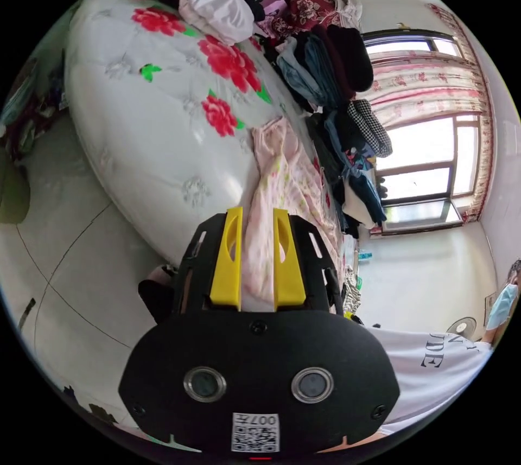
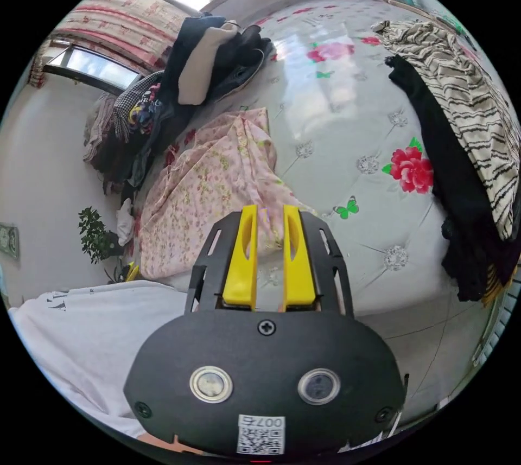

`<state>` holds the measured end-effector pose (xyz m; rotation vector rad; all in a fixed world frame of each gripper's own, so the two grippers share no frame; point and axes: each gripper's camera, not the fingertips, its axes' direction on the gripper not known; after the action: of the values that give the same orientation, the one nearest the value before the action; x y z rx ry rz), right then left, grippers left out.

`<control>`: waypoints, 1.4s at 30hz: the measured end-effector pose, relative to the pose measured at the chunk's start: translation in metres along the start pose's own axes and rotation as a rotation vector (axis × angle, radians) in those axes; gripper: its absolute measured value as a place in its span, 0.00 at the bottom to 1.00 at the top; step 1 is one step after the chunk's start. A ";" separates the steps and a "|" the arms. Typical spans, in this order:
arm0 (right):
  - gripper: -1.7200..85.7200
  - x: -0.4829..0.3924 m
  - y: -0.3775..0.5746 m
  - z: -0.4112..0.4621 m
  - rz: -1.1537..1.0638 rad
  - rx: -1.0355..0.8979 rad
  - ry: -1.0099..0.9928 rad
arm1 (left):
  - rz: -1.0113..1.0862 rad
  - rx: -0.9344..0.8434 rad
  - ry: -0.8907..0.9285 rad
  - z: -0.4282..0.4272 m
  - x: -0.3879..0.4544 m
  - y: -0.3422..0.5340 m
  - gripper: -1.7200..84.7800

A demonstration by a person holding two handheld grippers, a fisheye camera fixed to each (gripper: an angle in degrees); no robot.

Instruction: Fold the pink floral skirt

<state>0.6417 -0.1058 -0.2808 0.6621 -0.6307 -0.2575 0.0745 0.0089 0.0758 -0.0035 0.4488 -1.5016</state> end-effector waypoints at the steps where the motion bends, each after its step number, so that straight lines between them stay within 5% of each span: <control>1: 0.08 -0.018 -0.004 0.011 -0.016 -0.004 -0.026 | 0.015 -0.005 -0.010 0.007 0.002 -0.021 0.12; 9: 0.10 -0.165 -0.024 0.106 -0.207 -0.080 -0.199 | 0.136 -0.135 -0.157 0.085 0.026 -0.124 0.15; 14: 0.11 -0.226 -0.016 0.143 -0.293 -0.141 -0.242 | 0.359 -0.154 -0.453 0.109 0.059 -0.129 0.04; 18: 0.11 -0.245 -0.007 0.160 -0.323 -0.202 -0.223 | 0.105 0.002 -0.253 0.069 0.008 -0.127 0.01; 23: 0.11 -0.244 0.005 0.174 -0.281 -0.239 -0.248 | -0.330 0.309 0.246 0.023 -0.104 -0.069 0.01; 28: 0.11 -0.243 0.010 0.185 -0.256 -0.274 -0.284 | -0.329 0.328 0.285 0.026 -0.110 -0.060 0.01; 33: 0.11 -0.247 0.011 0.179 -0.279 -0.270 -0.286 | 0.010 0.247 0.212 0.029 -0.058 -0.073 0.01; 36: 0.11 -0.245 0.013 0.174 -0.278 -0.261 -0.281 | 0.433 0.078 0.110 0.046 0.020 -0.080 0.01; 38: 0.11 -0.239 0.015 0.171 -0.265 -0.256 -0.282 | 0.739 -0.147 -0.024 0.087 0.080 -0.066 0.01; 42: 0.11 -0.233 0.017 0.168 -0.250 -0.245 -0.288 | 0.916 -0.525 -0.223 0.179 0.097 -0.031 0.02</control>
<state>0.3557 -0.0789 -0.2741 0.4695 -0.7771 -0.6610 0.0971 -0.1348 0.2211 -0.3330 0.5499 -0.4530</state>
